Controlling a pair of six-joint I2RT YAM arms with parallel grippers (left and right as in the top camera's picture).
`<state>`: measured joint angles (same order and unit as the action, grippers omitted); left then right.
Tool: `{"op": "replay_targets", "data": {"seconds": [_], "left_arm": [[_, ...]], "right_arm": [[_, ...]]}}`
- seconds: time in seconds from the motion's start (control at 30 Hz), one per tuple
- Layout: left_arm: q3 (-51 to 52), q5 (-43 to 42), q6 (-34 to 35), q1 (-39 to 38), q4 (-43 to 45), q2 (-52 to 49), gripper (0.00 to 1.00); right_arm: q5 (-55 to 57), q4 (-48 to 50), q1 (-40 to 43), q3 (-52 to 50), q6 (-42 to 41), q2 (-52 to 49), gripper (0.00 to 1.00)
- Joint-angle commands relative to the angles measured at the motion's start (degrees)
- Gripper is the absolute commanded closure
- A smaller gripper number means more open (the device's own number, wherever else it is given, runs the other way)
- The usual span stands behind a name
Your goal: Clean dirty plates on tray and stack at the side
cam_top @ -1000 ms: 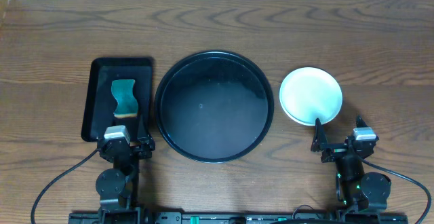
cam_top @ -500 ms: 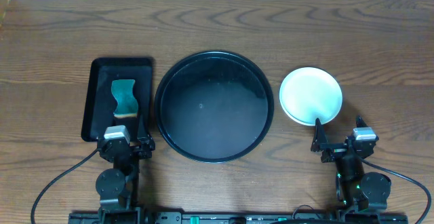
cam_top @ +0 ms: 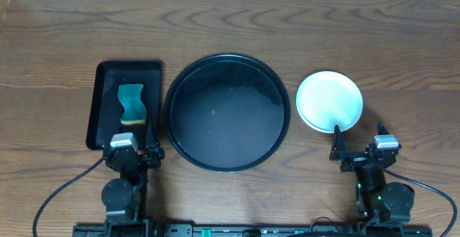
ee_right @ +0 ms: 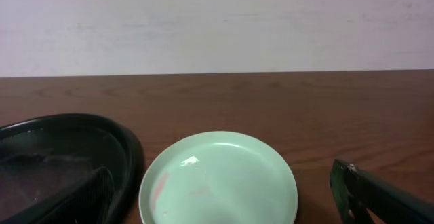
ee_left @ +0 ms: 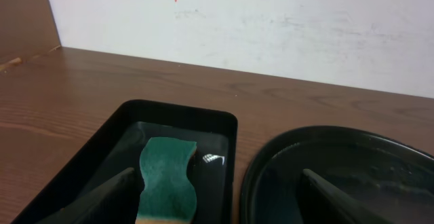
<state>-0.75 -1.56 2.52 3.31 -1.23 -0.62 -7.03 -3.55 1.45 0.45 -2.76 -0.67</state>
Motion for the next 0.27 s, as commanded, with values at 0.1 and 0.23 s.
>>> {"op": "replay_targets", "data": {"seconds": [0.1, 0.23], "left_arm": [[0.5, 0.7, -1.0, 0.2, -2.8, 0.3, 0.26], [0.5, 0.7, -1.0, 0.2, -2.8, 0.3, 0.26]], "right_arm": [[0.1, -0.1, -1.0, -0.1, -0.6, 0.3, 0.01], [0.1, -0.1, -1.0, -0.1, -0.6, 0.3, 0.01]]}}
